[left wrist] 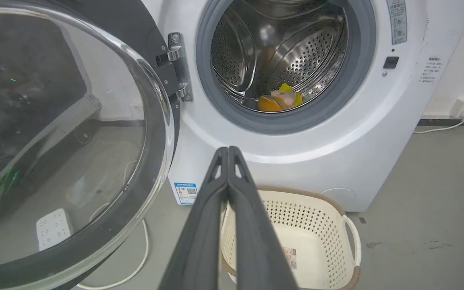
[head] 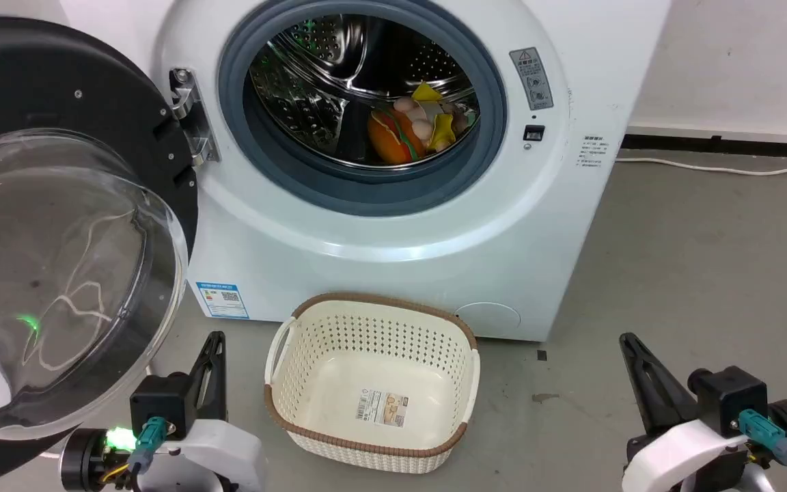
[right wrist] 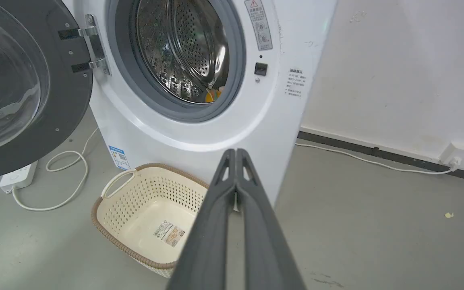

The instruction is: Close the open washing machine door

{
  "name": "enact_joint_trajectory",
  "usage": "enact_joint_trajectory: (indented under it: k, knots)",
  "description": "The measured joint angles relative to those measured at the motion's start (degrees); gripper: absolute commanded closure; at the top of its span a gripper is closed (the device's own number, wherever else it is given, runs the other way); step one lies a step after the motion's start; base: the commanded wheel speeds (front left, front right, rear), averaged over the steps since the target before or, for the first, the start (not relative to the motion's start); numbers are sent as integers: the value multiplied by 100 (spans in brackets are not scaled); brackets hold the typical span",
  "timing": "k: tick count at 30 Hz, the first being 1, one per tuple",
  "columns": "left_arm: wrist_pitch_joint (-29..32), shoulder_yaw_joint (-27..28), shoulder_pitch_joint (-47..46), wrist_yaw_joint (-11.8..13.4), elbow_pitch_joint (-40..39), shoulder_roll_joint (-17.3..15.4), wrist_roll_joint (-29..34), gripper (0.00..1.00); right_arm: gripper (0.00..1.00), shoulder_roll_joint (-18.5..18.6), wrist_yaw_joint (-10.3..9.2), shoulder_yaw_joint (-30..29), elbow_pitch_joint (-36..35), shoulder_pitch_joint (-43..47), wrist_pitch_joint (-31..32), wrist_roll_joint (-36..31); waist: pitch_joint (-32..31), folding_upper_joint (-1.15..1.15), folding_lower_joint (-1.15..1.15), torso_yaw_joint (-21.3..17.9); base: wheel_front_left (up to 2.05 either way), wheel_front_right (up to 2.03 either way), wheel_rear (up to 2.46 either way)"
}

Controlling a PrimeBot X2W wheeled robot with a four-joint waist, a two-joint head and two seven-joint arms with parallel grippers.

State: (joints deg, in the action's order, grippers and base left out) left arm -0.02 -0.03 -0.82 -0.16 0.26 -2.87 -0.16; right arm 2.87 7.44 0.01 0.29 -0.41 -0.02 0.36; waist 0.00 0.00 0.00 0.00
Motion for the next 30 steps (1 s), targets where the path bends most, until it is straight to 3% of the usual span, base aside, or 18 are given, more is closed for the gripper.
enact_joint_trajectory:
  k: [30]
  knots:
    - [0,0,0,0,0,0,0,100,100,0,0,0,0,0,0,0,0,0,0,0,0,0,0]
